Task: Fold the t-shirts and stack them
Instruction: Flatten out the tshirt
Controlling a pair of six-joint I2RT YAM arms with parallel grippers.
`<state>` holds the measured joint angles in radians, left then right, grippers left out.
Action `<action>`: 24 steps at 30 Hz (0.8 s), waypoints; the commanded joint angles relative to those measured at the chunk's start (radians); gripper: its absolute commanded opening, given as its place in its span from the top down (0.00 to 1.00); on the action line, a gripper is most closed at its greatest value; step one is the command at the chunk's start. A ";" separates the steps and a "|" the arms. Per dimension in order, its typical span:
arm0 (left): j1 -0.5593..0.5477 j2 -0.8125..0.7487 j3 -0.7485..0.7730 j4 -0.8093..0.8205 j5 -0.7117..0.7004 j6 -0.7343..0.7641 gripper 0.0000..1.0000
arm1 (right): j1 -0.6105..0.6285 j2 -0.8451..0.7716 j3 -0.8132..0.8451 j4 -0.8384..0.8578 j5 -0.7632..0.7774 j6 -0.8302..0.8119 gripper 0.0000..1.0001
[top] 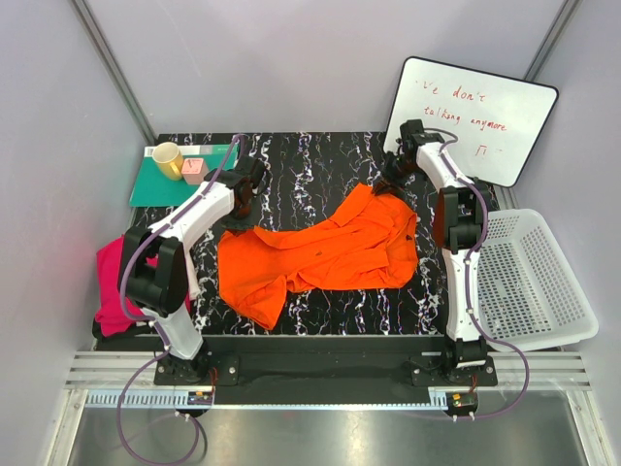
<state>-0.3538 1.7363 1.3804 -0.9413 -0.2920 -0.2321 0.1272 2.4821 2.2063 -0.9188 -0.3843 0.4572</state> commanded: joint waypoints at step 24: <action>0.041 -0.023 0.268 -0.082 -0.076 0.002 1.00 | 0.000 -0.227 0.292 -0.244 0.219 -0.115 1.00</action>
<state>-0.3336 1.7359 1.5810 -1.0035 -0.3241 -0.2340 0.1326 2.3390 2.4161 -1.0981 -0.2420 0.3950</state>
